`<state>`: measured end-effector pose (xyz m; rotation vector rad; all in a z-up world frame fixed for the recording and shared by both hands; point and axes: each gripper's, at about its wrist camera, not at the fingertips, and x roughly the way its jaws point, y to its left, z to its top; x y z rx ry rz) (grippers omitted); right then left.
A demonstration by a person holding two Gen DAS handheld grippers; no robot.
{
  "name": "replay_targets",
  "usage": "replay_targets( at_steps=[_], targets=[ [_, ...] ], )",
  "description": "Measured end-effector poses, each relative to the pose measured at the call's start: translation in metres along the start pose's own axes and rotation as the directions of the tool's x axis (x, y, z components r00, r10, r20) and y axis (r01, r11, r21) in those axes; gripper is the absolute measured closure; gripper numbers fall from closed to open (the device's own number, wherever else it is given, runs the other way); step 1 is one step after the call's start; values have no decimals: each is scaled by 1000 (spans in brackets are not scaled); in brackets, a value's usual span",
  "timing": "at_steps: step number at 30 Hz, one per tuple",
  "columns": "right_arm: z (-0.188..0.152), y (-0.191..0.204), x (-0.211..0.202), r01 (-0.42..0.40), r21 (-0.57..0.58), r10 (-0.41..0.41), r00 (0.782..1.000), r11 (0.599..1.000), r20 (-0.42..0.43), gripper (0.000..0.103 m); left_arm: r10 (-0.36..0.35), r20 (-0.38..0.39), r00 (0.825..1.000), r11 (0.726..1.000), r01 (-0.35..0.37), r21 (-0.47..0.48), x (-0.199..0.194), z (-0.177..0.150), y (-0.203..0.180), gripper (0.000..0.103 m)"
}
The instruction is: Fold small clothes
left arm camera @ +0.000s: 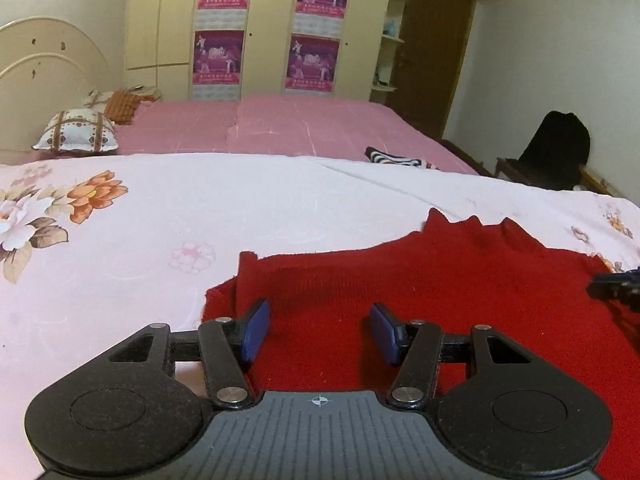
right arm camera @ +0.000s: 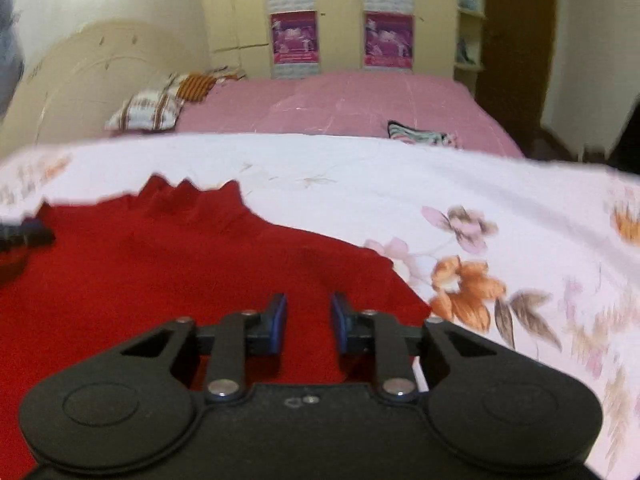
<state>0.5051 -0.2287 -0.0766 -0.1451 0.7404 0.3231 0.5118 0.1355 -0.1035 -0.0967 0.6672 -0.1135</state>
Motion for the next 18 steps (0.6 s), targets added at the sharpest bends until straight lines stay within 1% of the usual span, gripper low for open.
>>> replay_targets(
  at_steps=[2,3,4,5,6,7,9,10,12,13,14,15,16,18],
  targets=[
    [-3,10,0,32,-57,-32,999,998,8,76,-4,-4,1000,1000,4,11,3,2,0,47],
    [-3,9,-3,32,-46,-32,999,998,7,75,-10,5,1000,1000,10,-1,-5,5,2,47],
    [-2,9,-8,31,-29,-31,999,999,7,73,-1,26,1000,1000,1,-8,-16,6,1,47],
    [-1,10,-19,36,-12,-35,999,999,24,65,1,53,999,1000,-1,-12,-26,8,-3,47],
    [-2,13,-34,20,1,-20,998,1000,64,64,-25,72,997,1000,24,12,-36,6,-13,47],
    [-4,21,-46,-22,10,21,996,1000,87,65,-46,87,995,998,43,42,-47,4,-26,47],
    [-5,46,-48,-101,-35,103,992,994,67,67,-107,101,989,992,99,84,-60,-4,-57,47],
    [-10,65,-48,-130,-77,135,989,988,61,67,-145,89,985,987,137,89,-62,-10,-74,47],
    [-19,93,-48,-182,-123,189,981,976,48,64,-186,48,981,976,179,124,-62,-23,-99,47],
    [-24,103,-48,-186,-152,194,980,971,41,63,-173,32,984,973,165,163,-59,-32,-109,47],
    [-30,112,-48,-159,-197,168,985,967,31,63,-144,13,989,972,139,187,-56,-38,-110,47],
    [-37,116,-49,-119,-258,131,991,959,29,61,-105,-11,994,975,105,194,-53,-44,-102,47],
    [-42,111,-54,-94,-279,109,993,956,39,60,-103,4,995,978,101,183,-58,-48,-89,47],
    [-45,84,-61,-57,-211,62,998,976,19,59,-58,13,998,985,55,161,-67,-54,-57,47]
  ],
)
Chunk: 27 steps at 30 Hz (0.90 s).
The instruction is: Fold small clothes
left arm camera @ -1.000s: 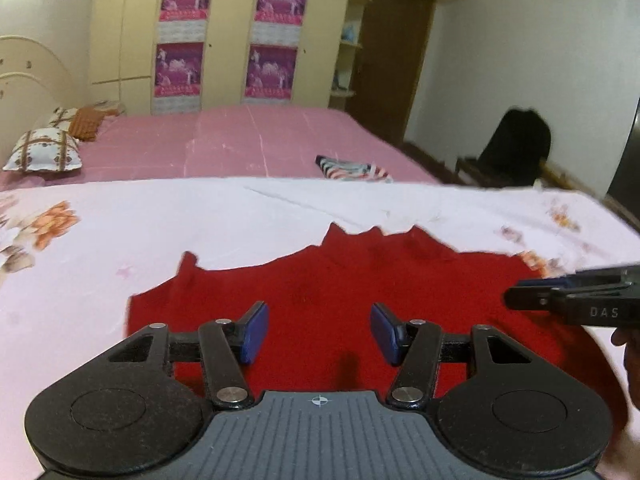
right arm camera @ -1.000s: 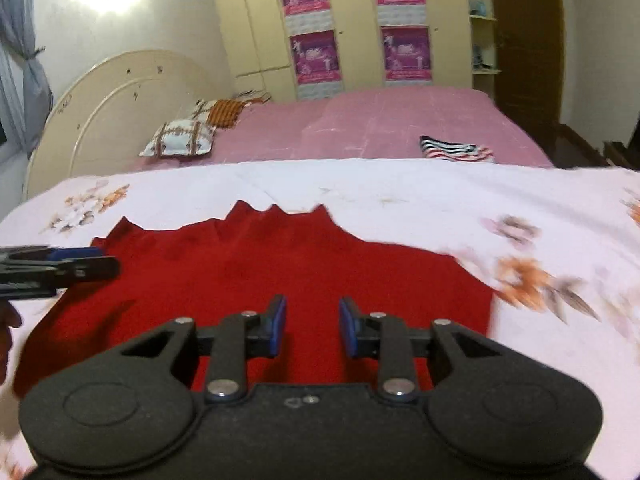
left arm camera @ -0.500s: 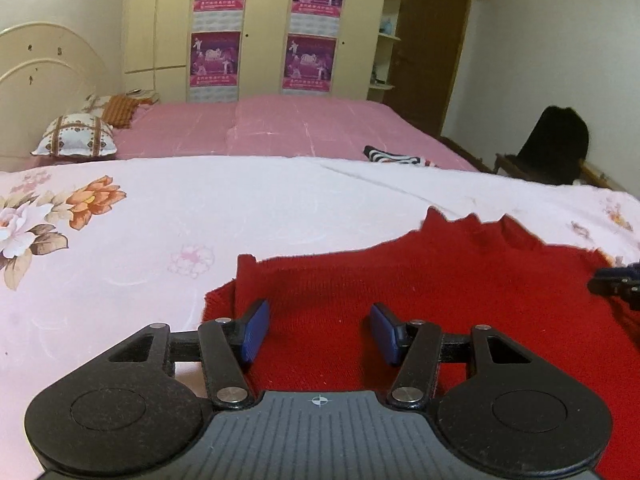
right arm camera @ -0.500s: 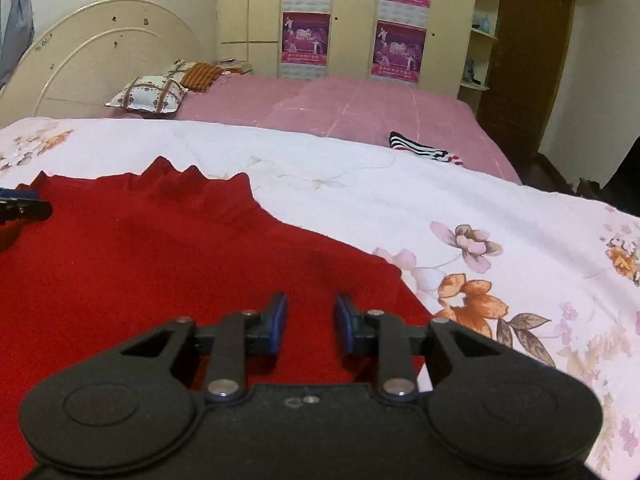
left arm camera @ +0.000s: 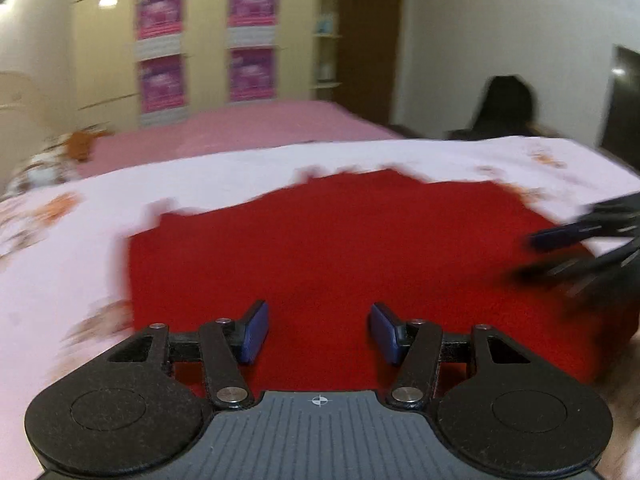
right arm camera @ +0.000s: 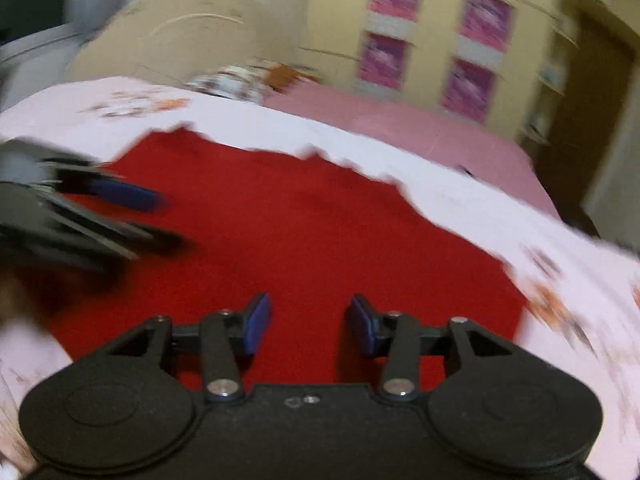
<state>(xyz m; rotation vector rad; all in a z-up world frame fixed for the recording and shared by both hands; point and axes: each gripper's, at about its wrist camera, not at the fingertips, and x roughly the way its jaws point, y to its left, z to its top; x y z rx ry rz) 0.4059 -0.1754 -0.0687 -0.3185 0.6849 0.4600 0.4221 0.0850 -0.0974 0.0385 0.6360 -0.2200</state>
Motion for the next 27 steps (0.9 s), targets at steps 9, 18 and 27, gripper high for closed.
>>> replay_targets(
  at_steps=[9,18,27],
  targets=[
    [4,-9,-43,-56,93,52,997,994,52,56,-51,39,998,999,51,-8,-38,9,-23,47],
    [-41,31,-47,-30,-87,25,998,996,-54,59,-16,-8,1000,989,17,149,-49,-27,-39,47],
    [-45,-2,-93,-24,62,24,1000,998,-10,63,-18,61,998,999,15,44,-79,-9,-29,47]
  ],
)
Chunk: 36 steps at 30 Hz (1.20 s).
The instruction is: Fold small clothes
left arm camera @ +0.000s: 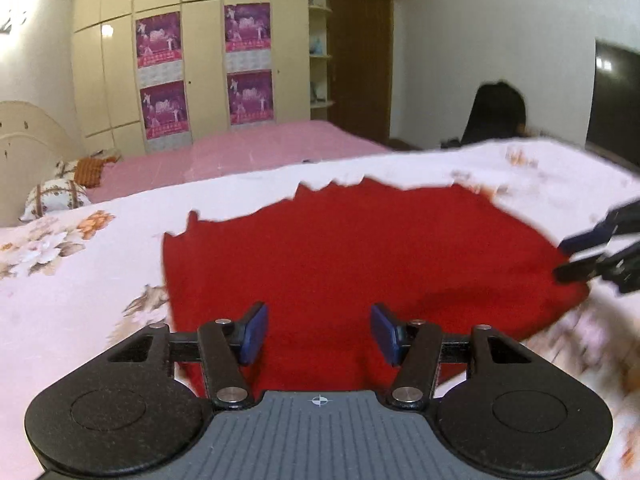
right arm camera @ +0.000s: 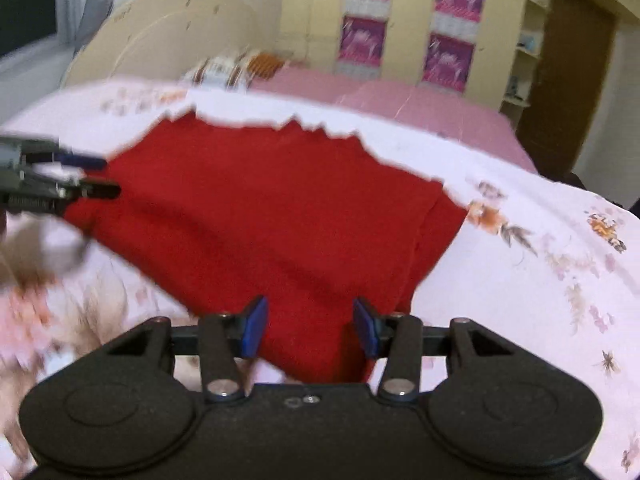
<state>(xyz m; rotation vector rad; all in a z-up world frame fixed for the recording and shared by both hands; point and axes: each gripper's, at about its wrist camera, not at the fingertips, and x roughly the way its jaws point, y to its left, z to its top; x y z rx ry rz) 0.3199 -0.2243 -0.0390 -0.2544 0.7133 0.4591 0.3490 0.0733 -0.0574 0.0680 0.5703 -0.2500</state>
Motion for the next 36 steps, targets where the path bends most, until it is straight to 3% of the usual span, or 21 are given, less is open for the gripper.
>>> replay_targets(
  at_steps=[2,3,4,8,10,12,13,14,15,16,18,19,20,21,23,26,27,29,30,33,36],
  targets=[
    [0,4,10,9,11,-9,1000,1000,-20,72,-3,-59,998,1000,2,-21,10,-5,-3,47],
    [-4,6,20,28,-4,-29,997,1000,-70,73,-4,-127,992,999,0,-34,21,-13,-2,47],
    [-12,6,28,48,-23,-50,992,999,-117,73,-8,-146,989,999,2,-41,24,-21,1,47],
    [-11,-5,17,21,42,-19,998,999,-52,71,-12,-80,997,998,6,-68,7,-17,13,47],
    [0,-12,13,40,71,-42,998,997,35,68,-2,-67,998,996,-4,-84,11,-9,20,47],
    [13,-25,22,75,143,-83,995,987,53,70,10,-85,996,996,-18,-92,22,-2,27,47],
    [16,-31,28,72,166,-81,995,984,53,73,12,-108,994,996,-21,-82,30,-2,29,47],
    [16,-36,40,61,167,-66,997,984,26,97,10,-128,992,997,-19,-70,36,-5,31,42],
    [12,-40,57,95,139,-90,995,986,-38,101,13,-124,992,998,-20,-58,40,-5,30,39],
    [5,-45,59,86,138,-86,996,987,-10,101,12,-135,991,998,-21,-65,40,-4,32,39],
    [5,-48,52,72,165,-70,997,984,-20,100,37,-149,988,998,-45,-49,38,2,26,38],
    [7,-45,48,83,163,-79,997,983,-26,93,35,-114,993,997,-42,-63,30,6,22,38],
    [12,-42,40,102,170,-103,995,980,-4,77,14,-88,996,996,-21,-83,27,9,20,38],
    [16,-38,35,93,177,-101,994,980,36,72,-11,-67,998,995,4,-98,24,11,14,37],
    [19,-22,27,51,172,-66,994,984,85,73,-18,-63,998,995,12,-97,30,14,-5,29],
    [21,8,43,39,108,-46,997,993,57,78,-34,-88,996,995,26,-95,51,14,-35,29],
    [21,15,49,39,91,-44,997,995,56,78,-2,-163,987,997,-9,-71,67,10,-47,23],
    [17,24,68,70,77,-69,998,995,-14,76,52,-158,986,999,-49,24,71,8,-64,20],
    [16,29,68,91,47,-91,996,995,2,76,56,-173,983,998,-54,14,68,12,-65,20],
    [24,26,47,53,86,-57,997,995,47,72,23,-115,993,998,-29,-57,42,16,-53,20],
    [14,27,28,59,87,-65,995,994,69,71,10,-77,997,997,-16,-73,22,-2,-46,20]
  ],
)
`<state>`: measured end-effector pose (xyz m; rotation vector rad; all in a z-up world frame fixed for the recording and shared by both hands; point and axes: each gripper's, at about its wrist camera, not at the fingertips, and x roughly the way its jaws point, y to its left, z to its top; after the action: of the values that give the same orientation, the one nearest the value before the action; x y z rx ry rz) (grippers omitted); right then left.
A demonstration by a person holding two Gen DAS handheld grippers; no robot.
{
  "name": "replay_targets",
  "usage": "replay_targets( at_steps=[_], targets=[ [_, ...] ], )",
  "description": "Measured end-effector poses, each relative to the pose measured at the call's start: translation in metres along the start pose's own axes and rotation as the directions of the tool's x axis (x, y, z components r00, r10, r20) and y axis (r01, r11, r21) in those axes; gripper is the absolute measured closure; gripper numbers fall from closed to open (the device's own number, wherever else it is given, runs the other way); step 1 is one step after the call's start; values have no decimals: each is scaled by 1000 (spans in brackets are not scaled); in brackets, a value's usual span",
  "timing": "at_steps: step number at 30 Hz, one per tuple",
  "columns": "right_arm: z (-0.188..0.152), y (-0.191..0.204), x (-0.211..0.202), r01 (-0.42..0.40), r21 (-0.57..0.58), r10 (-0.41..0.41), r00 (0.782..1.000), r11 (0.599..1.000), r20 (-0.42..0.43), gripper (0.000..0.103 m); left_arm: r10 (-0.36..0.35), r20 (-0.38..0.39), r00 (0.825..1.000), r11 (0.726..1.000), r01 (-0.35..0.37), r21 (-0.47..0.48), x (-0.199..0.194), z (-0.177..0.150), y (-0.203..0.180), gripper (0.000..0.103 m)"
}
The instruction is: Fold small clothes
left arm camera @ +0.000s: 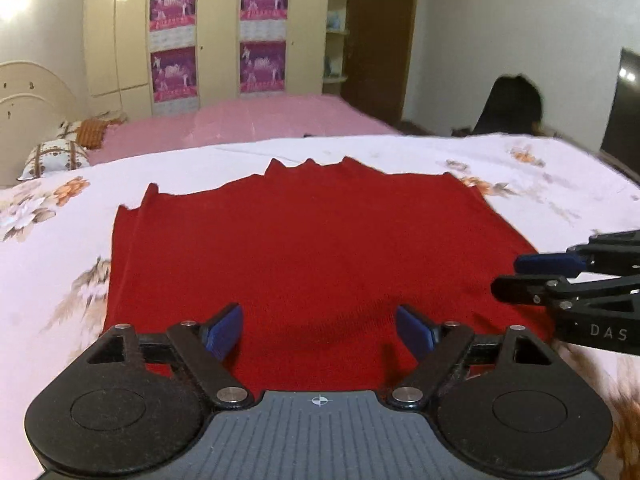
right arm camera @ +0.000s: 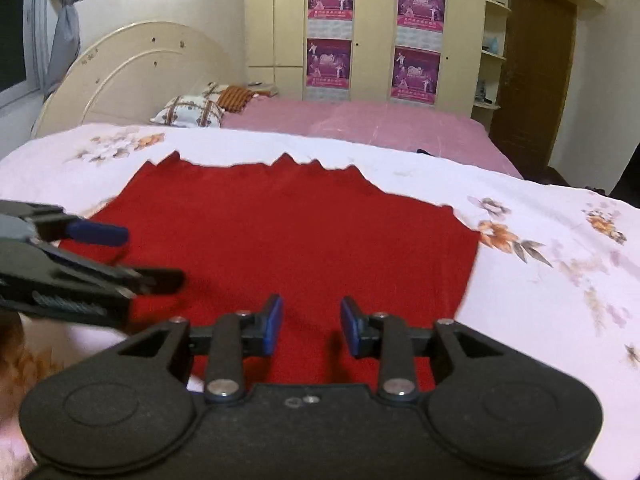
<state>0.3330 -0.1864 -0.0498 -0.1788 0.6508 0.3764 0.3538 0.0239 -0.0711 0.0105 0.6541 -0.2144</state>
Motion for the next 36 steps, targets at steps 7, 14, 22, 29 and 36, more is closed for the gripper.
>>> replay_targets(
  at_steps=[7,14,22,29,36],
  targets=[
    [-32,8,-5,-1,-86,0,1000,996,-12,69,105,-31,994,993,-103,56,-10,-31,8,18],
    [-29,-3,-20,16,17,-15,998,1000,-67,61,82,-90,993,997,-82,3,-34,-18,16,7],
    [-23,5,-108,-41,204,46,999,978,-16,5,86,-39,996,993,-89,-83,-152,-50,17,0],
    [-39,42,-171,-6,226,14,999,974,-34,1,96,-12,995,985,-97,-142,-227,-69,6,0],
    [-47,78,-234,19,193,-34,997,981,75,1,74,77,994,990,-64,-129,-287,-76,-4,0]
  ],
)
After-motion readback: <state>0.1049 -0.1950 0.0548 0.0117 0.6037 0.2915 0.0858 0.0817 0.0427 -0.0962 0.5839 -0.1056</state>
